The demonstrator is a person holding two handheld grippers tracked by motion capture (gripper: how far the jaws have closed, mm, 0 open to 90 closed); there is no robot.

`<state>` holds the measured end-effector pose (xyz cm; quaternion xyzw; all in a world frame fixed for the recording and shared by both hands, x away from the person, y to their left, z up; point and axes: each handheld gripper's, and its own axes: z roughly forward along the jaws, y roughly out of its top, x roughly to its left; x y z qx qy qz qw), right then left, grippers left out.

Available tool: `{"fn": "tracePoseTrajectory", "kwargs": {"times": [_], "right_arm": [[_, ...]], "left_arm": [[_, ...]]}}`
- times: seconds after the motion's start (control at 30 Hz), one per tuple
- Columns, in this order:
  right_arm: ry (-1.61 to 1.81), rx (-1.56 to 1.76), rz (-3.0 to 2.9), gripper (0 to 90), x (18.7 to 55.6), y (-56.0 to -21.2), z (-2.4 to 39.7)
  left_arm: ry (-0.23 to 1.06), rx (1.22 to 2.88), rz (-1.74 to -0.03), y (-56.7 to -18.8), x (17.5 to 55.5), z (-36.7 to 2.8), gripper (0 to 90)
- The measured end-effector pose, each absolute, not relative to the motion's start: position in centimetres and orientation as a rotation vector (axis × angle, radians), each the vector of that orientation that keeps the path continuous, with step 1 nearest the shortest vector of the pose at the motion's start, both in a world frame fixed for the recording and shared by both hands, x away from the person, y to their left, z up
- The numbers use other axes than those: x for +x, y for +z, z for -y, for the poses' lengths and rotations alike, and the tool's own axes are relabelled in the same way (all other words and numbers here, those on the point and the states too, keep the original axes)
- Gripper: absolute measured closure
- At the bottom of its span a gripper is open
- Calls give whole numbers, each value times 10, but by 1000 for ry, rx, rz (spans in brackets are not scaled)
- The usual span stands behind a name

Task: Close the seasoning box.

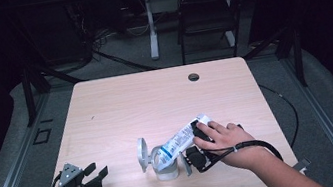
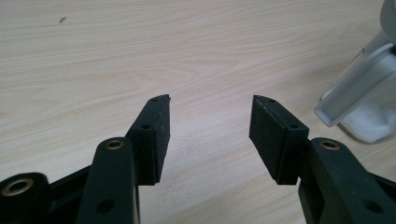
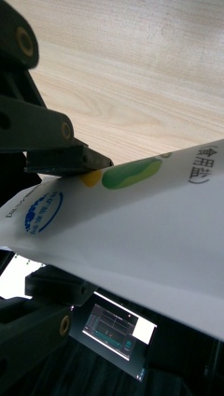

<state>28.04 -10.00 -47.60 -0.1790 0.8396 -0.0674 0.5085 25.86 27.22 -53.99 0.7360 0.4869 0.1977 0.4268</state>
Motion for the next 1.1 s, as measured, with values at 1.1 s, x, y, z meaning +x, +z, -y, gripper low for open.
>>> {"fn": "tracePoseTrajectory", "kwargs": {"times": [1.1], "right_arm": [[-169, -456, -2009, 530, 279, -475, 100]], "left_arm": [[502, 1837, -1218, -538, 259, -272, 484]]}}
